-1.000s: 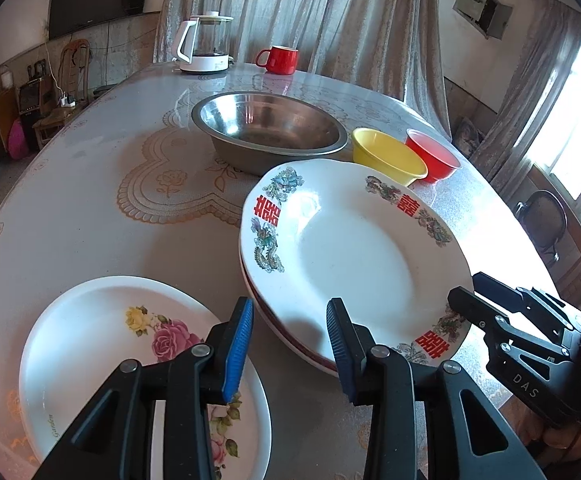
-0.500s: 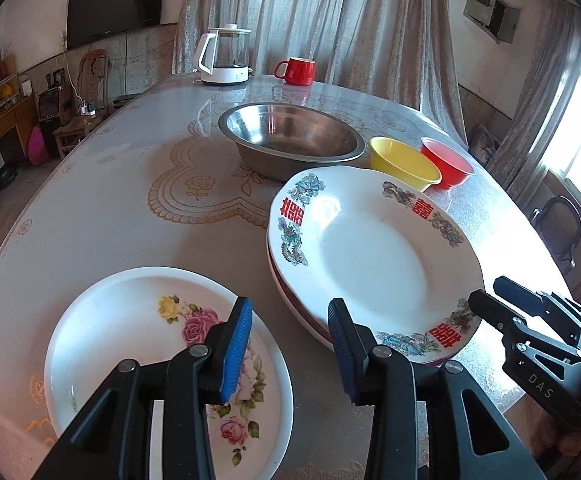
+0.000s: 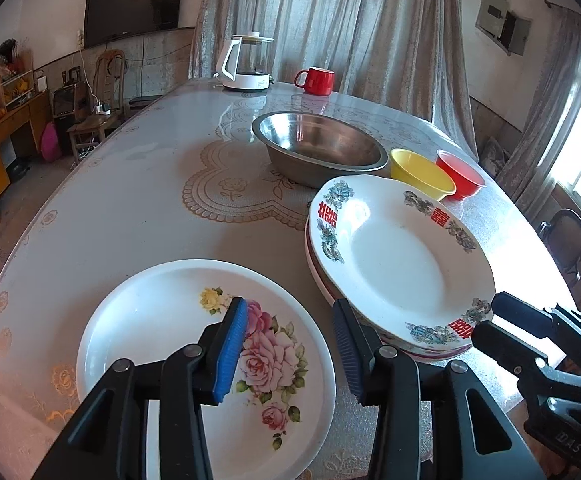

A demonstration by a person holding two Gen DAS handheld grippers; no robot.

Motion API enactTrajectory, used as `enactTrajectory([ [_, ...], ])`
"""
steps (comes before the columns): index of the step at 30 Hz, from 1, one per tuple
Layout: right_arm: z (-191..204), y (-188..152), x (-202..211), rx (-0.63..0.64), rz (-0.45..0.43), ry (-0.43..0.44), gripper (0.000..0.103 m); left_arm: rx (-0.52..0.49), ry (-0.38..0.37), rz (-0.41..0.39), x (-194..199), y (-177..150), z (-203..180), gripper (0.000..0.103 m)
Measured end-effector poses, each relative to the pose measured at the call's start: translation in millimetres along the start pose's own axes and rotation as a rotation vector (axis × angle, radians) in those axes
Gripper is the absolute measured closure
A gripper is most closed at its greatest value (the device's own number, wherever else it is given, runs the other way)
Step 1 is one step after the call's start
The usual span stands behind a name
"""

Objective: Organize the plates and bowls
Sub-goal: 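Grasp the rim of the pink-rose plate with the left gripper, then lift the pink-rose plate and carry it toward the plate stack with the left gripper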

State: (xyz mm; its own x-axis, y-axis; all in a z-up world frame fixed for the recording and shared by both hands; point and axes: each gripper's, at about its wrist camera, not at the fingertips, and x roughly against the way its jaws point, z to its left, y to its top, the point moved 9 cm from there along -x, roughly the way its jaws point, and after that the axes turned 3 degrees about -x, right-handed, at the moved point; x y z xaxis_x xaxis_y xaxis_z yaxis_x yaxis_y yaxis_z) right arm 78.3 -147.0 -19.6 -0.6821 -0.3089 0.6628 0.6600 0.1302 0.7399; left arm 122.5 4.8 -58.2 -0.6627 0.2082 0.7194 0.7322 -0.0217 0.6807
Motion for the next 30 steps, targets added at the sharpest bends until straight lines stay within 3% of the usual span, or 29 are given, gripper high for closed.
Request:
enactTrajectory([
  [7,56,-12,-10,0.021,0.072,0.233,0.062,0.056,0.02,-0.025,12,1,30,0.058],
  [12,84,-26,-27,0.019,0.142,0.314,0.062,0.106,0.065,-0.054,27,2,66,0.058],
  [23,106,-35,-53,-0.031,0.217,0.383,0.062,0.193,0.124,-0.041,40,-29,136,0.058],
  [30,105,-35,-63,-0.055,0.226,0.383,0.062,0.181,0.069,-0.014,29,-46,128,0.062],
])
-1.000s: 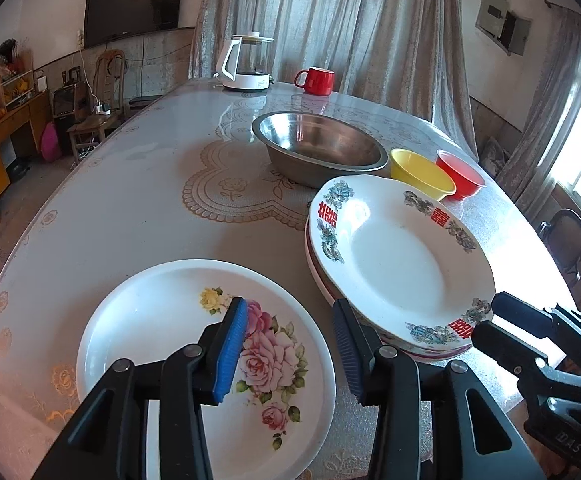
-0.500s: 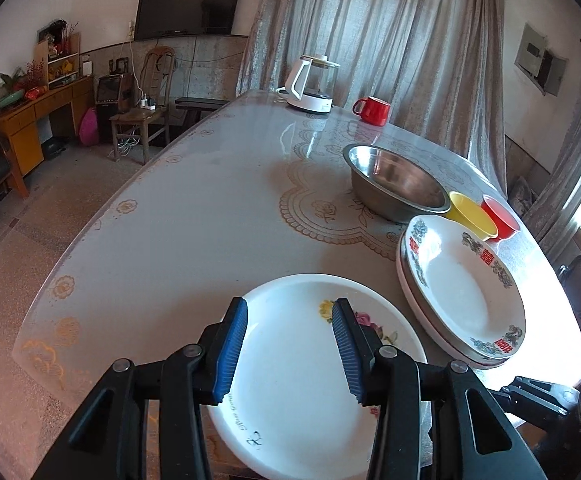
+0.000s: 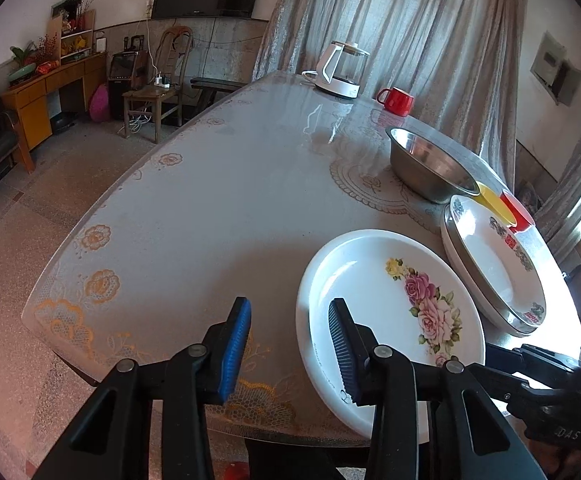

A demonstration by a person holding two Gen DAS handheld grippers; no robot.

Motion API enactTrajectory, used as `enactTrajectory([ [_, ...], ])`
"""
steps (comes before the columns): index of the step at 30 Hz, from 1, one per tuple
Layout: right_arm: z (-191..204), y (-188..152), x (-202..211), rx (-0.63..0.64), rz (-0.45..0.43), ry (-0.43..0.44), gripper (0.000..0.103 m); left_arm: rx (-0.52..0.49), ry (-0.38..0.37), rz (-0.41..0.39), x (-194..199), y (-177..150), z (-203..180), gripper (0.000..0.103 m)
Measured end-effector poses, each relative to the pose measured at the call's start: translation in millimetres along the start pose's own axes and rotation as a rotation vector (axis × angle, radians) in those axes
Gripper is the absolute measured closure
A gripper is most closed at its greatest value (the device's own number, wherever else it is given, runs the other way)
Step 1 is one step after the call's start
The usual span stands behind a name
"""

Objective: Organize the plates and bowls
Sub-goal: 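Lift the pink-rose plate and carry it toward the plate stack with the left gripper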

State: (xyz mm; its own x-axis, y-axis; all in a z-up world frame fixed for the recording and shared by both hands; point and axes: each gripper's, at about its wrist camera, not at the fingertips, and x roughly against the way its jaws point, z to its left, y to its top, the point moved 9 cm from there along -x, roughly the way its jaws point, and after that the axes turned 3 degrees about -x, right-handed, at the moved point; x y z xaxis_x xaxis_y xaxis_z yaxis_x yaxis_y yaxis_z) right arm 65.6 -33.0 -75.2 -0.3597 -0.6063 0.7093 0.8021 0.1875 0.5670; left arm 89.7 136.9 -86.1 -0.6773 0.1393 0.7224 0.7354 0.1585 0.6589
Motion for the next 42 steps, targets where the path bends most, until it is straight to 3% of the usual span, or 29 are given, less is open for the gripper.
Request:
enactTrajectory([
  [3,-2,4,-5,-0.003,-0.003,0.0,0.062,-0.012,-0.008,0.017,-7,-4,-7,0.063],
  [10,3,8,-13,0.023,-0.014,-0.019,0.063,-0.05,0.004,0.021,-16,-8,-12,0.078],
  [17,0,9,-13,-0.017,-0.039,0.043,0.057,-0.072,0.01,-0.027,-17,-8,-18,0.074],
  [22,5,9,-14,0.032,-0.036,-0.021,0.058,-0.076,0.011,-0.034,-17,-8,-19,0.073],
  [24,3,11,-15,0.049,-0.036,-0.064,0.063,-0.081,0.026,-0.035,-17,-8,-19,0.073],
  [29,-1,13,-13,0.026,-0.056,-0.07,0.067,-0.065,0.027,-0.033,-15,-10,-18,0.077],
  [42,1,15,-6,0.051,-0.091,-0.076,0.068,-0.059,-0.022,-0.082,2,-7,-22,0.078],
])
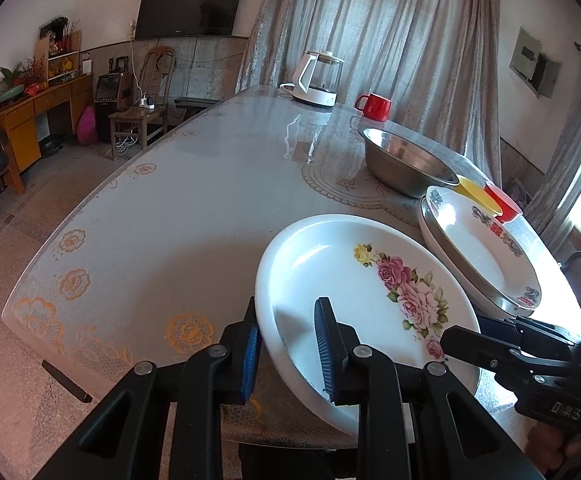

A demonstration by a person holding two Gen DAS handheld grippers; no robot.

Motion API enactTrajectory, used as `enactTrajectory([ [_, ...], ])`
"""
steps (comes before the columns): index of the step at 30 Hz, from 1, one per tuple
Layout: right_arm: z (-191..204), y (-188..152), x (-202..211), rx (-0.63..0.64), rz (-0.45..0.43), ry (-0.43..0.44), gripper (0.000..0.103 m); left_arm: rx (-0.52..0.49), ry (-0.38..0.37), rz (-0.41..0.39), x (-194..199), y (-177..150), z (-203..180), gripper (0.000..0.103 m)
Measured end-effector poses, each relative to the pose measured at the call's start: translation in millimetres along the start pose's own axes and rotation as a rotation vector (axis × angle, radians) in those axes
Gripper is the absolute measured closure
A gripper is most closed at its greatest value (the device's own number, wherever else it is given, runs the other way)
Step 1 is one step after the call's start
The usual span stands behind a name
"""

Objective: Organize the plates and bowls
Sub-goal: 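Lift the pink-rose plate and carry it toward the plate stack with the left gripper, then lower the pink-rose plate onto the red-character plate stack with the left gripper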

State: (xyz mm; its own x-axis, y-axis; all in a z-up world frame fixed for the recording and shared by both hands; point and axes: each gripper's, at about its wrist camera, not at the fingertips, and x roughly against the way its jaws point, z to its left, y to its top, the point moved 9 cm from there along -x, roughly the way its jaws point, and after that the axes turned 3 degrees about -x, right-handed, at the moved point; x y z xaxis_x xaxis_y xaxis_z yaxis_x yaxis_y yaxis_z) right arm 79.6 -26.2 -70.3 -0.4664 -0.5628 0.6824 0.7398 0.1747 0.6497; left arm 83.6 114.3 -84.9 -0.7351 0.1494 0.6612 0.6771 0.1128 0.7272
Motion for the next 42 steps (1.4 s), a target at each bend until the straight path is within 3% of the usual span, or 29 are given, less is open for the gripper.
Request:
enactTrajectory([
  [7,3,8,18,-0.005,-0.058,0.012,0.068,-0.033,-0.029,-0.054,15,11,-12,0.077],
  [12,2,19,37,-0.022,-0.11,0.022,0.068,-0.026,-0.094,-0.085,26,22,-23,0.077],
  [18,-11,26,59,-0.045,-0.168,-0.002,0.068,-0.107,-0.12,-0.112,27,39,-54,0.077],
  [31,-86,33,100,-0.203,-0.262,-0.119,0.068,-0.201,-0.222,-0.057,-14,61,-137,0.077],
  [42,-135,29,106,-0.302,-0.264,-0.196,0.068,-0.262,-0.25,0.004,-48,66,-174,0.077],
])
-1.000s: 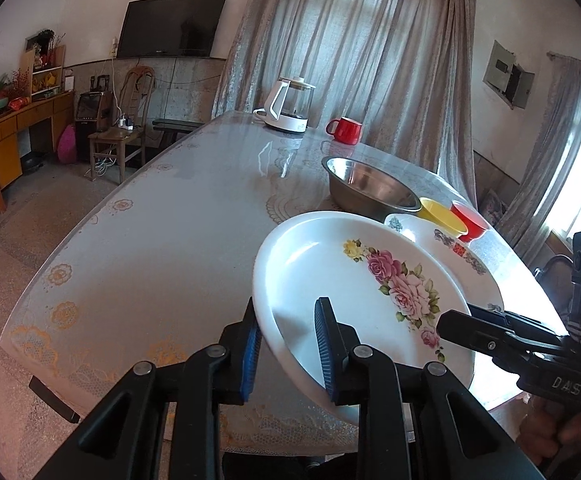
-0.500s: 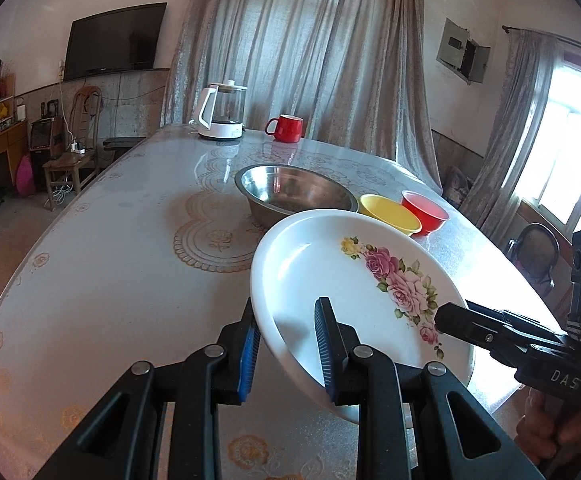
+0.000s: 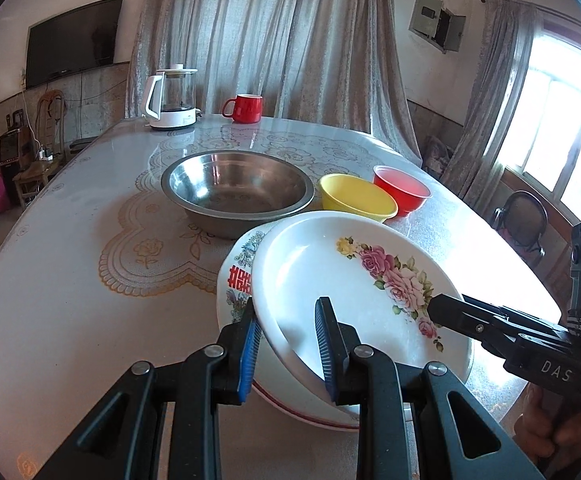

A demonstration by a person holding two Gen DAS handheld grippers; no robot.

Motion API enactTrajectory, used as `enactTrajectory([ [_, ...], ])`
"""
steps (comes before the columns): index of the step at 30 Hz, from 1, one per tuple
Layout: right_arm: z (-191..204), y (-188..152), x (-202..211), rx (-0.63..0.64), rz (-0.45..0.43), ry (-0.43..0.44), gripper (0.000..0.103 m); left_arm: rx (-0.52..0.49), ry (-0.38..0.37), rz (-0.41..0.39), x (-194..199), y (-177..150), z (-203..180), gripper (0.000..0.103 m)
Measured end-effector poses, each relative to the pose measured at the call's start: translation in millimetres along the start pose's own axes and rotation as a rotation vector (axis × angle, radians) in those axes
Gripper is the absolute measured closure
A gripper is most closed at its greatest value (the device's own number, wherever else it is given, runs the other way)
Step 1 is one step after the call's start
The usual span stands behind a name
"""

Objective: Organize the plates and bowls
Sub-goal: 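Lower the pink-rose plate onto the red-character plate stack with the left gripper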

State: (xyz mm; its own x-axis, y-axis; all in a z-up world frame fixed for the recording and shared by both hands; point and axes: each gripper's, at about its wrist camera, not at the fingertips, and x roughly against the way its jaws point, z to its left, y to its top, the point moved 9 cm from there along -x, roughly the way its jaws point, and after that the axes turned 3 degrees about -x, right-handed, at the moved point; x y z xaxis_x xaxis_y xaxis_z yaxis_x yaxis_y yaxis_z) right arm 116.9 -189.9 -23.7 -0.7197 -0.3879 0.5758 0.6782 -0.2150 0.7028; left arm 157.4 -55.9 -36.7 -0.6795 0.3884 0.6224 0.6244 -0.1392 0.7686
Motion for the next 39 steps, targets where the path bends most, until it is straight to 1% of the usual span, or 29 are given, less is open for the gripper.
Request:
enactTrajectory([
  [6,-17,2,-13,-0.028,0.021,-0.037,0.068,-0.007,-0.001,0.044,-21,-1,-3,0.076],
  [9,-24,0,-19,-0.035,0.042,-0.053,0.068,-0.015,0.014,0.068,-30,-3,-3,0.075],
  [12,-24,4,-22,-0.024,0.036,-0.076,0.069,-0.011,0.019,0.089,-36,-8,-1,0.075],
  [20,-21,4,-25,0.029,0.036,-0.117,0.067,0.019,0.005,0.084,-32,-9,0,0.072],
  [22,-22,4,-25,0.025,0.037,-0.117,0.067,0.023,0.002,0.08,-32,-9,1,0.072],
  [26,-20,3,-26,0.04,0.034,-0.134,0.067,0.011,0.024,0.073,-32,-9,0,0.072],
  [30,-18,2,-27,0.075,0.033,-0.168,0.067,0.038,0.012,0.076,-29,-9,1,0.071],
  [34,-17,2,-28,0.091,0.034,-0.192,0.067,0.021,0.032,0.075,-27,-10,0,0.071],
  [39,-15,-2,-27,0.126,0.026,-0.223,0.067,0.021,0.04,0.071,-25,-10,1,0.071],
])
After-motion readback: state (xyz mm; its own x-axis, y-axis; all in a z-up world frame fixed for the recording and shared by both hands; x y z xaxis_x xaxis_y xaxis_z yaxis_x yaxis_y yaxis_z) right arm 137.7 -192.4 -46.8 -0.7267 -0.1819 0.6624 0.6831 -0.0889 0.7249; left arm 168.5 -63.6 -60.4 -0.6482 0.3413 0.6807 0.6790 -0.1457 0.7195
